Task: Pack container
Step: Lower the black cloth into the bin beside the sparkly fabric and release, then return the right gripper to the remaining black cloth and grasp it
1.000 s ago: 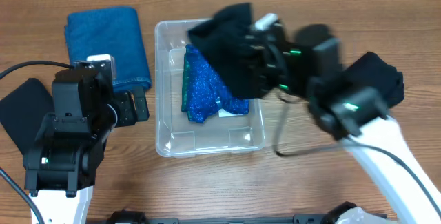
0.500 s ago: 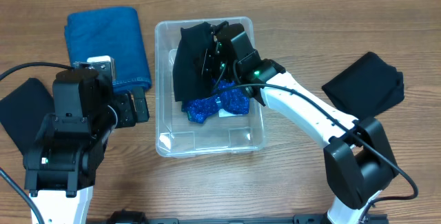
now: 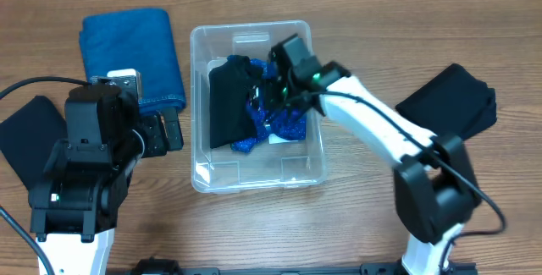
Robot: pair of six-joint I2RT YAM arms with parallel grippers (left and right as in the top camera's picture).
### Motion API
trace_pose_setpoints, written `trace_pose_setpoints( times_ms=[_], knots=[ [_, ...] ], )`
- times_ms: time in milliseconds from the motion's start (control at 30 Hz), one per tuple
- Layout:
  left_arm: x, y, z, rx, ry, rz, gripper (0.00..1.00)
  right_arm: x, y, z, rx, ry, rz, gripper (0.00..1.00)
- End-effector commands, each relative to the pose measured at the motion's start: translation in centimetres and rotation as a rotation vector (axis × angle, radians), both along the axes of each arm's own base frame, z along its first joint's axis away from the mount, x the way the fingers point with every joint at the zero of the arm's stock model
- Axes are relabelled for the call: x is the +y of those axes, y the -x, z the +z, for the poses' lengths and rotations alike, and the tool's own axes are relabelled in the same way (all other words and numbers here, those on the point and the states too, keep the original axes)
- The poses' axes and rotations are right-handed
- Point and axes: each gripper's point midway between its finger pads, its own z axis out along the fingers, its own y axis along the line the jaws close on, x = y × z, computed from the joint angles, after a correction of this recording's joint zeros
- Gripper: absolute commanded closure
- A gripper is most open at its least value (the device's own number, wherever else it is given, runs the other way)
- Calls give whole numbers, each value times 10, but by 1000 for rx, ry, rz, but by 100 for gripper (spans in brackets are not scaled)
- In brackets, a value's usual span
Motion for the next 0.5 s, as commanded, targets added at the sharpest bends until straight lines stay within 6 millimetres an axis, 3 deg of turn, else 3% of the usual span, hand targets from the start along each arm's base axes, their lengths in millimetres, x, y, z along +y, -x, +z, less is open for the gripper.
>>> trace_pose_setpoints(
  times_ms=[0, 67, 100, 133, 167, 233, 300, 400, 467],
  knots=[
    [-2, -2, 8, -22, 21, 10, 0, -66, -29, 180, -480, 97, -156, 0],
    [-2, -2, 8, -22, 21, 10, 0, -128, -27, 227, -555, 78, -320, 0],
    [-2, -2, 8, -21, 21, 10, 0, -179, -25, 238, -536, 69, -468, 0],
    [-2, -2, 8, -21, 21, 10, 0, -237, -19, 231, -468, 85, -628, 0],
    [-2, -2, 8, -21, 21, 10, 0, -283, -11, 217, -387, 110, -734, 0],
    [-2, -2, 8, -21, 21, 10, 0, -345, 4, 184, -241, 128, -860, 0],
    [-2, -2, 8, -21, 22, 10, 0, -401, 25, 134, -77, 93, -974, 0],
    [-2, -2, 8, -21, 22, 10, 0, -443, 52, 47, 124, -8, -1048, 0],
    [-2, -2, 8, -21, 22, 10, 0, -451, 61, 1, 191, -34, -1046, 0]
  ],
)
